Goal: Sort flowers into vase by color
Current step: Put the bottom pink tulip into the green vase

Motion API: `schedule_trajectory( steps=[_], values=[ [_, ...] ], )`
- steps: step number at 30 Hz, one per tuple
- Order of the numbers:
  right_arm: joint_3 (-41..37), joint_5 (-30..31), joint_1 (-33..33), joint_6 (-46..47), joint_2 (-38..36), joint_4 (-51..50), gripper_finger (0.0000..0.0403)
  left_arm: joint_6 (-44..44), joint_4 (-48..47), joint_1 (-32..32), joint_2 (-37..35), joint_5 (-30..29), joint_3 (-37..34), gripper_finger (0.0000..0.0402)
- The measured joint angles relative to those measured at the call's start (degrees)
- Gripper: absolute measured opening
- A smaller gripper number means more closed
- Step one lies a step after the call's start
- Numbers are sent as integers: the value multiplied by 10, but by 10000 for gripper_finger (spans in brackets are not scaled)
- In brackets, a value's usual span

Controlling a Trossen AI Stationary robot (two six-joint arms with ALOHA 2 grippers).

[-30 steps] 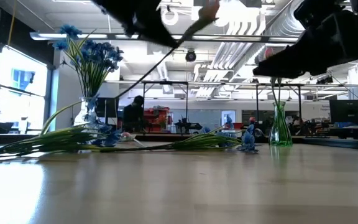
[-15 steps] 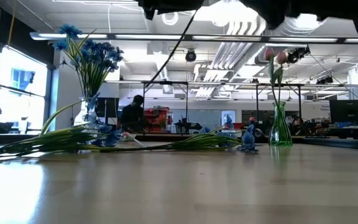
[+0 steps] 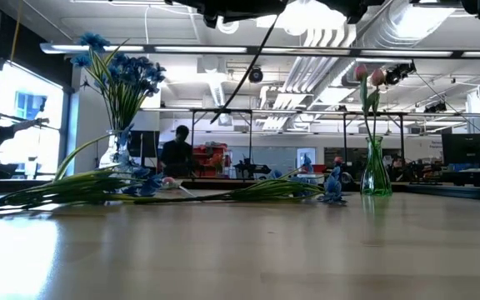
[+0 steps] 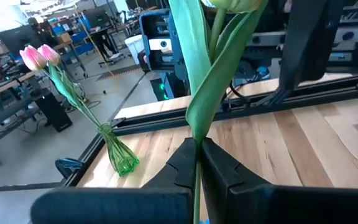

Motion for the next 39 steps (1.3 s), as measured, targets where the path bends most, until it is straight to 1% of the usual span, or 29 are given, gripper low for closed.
schedule_trajectory(
  steps=[4, 9, 11, 16, 21, 23, 26, 27, 29, 31, 33, 35, 39],
  values=[
    [4, -3, -11, 4, 0, 3, 179, 6, 3, 0, 0, 0, 0, 0],
    [4, -65, -33, 5, 0, 14, 135, 6, 5, 0, 0, 6, 0, 0],
    [4, -73, -40, 9, 0, 15, 121, 6, 5, 0, 0, 12, 0, 0],
    [4, -75, -49, 8, 0, 13, 81, 2, 6, 0, 0, 12, 0, 0],
    [4, -74, -48, -10, 0, 12, 20, -19, 4, 1, 0, 17, 0, 3],
    [4, -70, -47, -11, 0, 9, 7, -20, -1, 1, 0, 34, 0, 14],
    [4, -19, -46, 0, -5, -16, 10, -32, -23, 2, 0, 33, 0, 47],
    [4, 8, -44, 0, -11, -35, 9, -35, -34, 3, 0, 25, 0, 61],
    [6, 69, -40, 2, -33, -85, 4, -42, -64, 3, 0, -9, 0, 87],
    [24, 131, -30, 16, -66, -176, 4, -52, -93, 3, 0, -43, 0, 111],
    [58, 190, -23, 45, -102, -296, 4, -69, -112, 3, 0, -56, 0, 128],
    [102, 238, -20, 87, -136, -439, 3, -83, -121, 3, 0, -57, 0, 139],
    [204, 316, -35, 200, -177, -709, 2, -91, -121, 3, 0, -58, 0, 146]
  ],
)
